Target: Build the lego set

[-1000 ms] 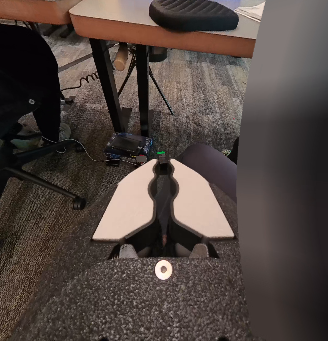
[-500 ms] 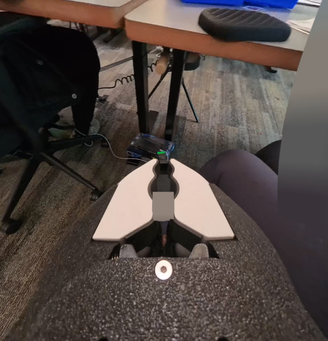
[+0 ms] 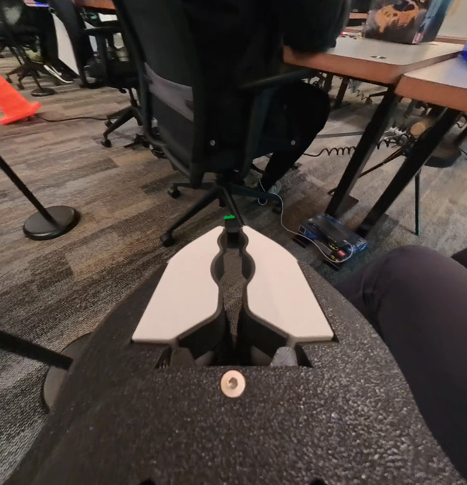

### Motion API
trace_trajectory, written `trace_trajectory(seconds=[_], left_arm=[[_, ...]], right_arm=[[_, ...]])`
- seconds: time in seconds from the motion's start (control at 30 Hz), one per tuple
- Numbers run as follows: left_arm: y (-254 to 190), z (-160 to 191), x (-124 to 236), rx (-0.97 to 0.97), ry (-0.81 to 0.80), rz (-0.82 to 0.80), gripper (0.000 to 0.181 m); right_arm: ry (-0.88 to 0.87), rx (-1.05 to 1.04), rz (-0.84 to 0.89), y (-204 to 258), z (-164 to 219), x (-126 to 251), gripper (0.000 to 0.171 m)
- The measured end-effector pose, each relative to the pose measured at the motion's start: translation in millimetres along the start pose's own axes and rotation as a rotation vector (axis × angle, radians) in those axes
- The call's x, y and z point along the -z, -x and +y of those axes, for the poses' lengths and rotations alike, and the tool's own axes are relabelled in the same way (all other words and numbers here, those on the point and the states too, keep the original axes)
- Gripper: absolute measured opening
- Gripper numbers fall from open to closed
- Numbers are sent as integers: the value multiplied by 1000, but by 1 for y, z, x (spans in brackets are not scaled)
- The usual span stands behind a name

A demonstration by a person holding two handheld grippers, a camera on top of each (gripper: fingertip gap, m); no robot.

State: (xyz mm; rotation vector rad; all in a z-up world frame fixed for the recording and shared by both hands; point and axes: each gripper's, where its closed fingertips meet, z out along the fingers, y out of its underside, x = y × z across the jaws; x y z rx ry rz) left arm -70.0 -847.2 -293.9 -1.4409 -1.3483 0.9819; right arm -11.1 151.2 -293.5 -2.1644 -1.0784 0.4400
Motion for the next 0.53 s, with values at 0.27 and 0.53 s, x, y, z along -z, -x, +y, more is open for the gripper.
trace_trajectory(seconds=[0.27,0.53], left_arm=[[24,25,28,28,64,-44,8],[49,39,42,122,46,-88,8]], right_arm=[[0,0,0,0,0,0,147],[0,0,0,0,0,0,147]])
